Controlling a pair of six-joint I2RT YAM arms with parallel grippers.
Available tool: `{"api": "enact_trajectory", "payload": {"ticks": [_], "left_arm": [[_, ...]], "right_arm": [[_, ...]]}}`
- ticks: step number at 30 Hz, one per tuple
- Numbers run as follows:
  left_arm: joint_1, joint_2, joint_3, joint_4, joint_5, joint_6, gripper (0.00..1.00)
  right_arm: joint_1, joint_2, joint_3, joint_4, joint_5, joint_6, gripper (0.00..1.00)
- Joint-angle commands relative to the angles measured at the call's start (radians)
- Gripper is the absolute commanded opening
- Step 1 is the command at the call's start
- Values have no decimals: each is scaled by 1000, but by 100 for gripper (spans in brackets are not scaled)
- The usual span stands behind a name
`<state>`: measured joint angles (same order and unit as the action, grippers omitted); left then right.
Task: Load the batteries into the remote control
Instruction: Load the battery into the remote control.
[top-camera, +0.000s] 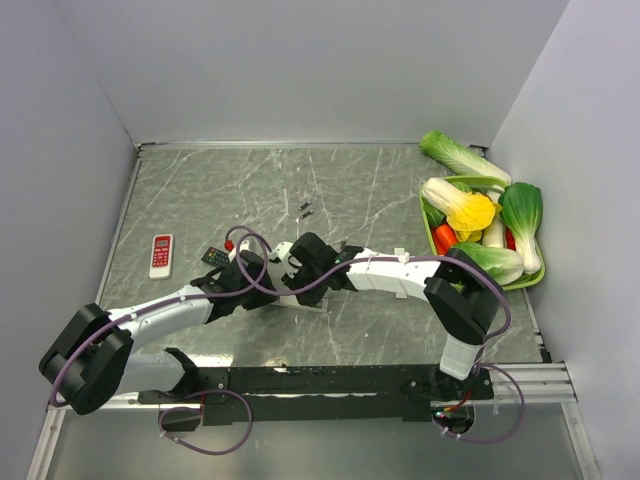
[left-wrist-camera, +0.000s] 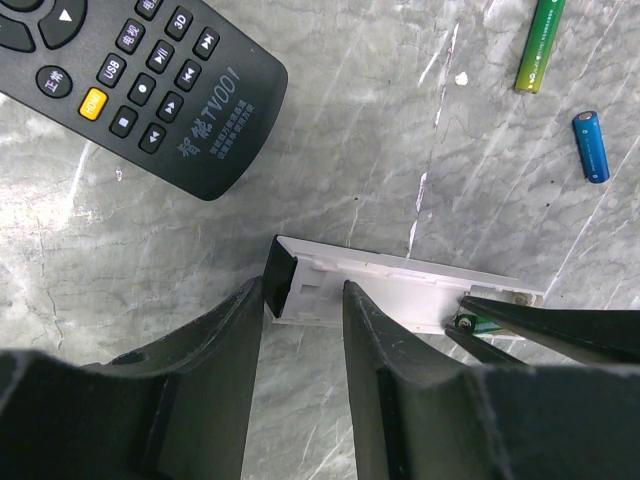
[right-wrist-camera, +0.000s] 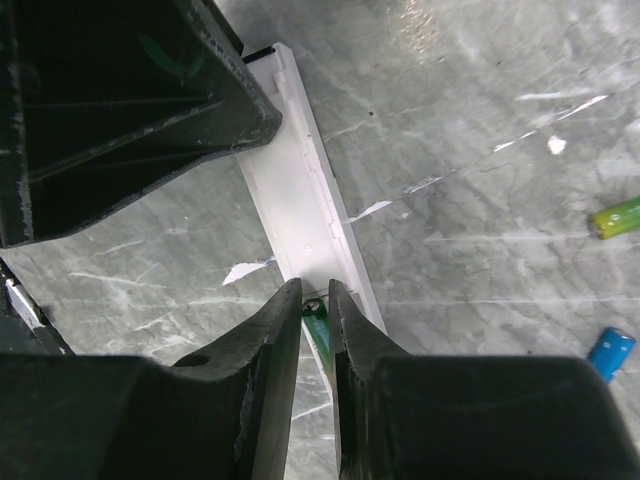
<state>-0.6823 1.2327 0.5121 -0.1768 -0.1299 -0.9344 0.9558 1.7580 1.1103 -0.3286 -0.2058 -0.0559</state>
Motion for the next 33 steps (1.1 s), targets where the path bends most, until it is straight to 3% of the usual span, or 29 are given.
{"api": "enact_trajectory", "payload": {"ticks": [1,13,17,26,33], "left_arm": [[-8,8,-18,-64,-10,23,42],[-8,7,-18,-69,-13,20,42],[-8,4,-18,-70,-16,17,42],[-10,1,-17,-75,-16,14,42],[-10,1,-15,-75,-14,11,42]], "right_arm": [[18,-18,-29,-3,-9,-9,24],[12,-43,-127,79,-18,-2,13],[-8,-45,-162,121,-72,11,3],[-49,-52,-208,174,-155,19,0],[-3,-65,-237,177,14,-7,1]]}}
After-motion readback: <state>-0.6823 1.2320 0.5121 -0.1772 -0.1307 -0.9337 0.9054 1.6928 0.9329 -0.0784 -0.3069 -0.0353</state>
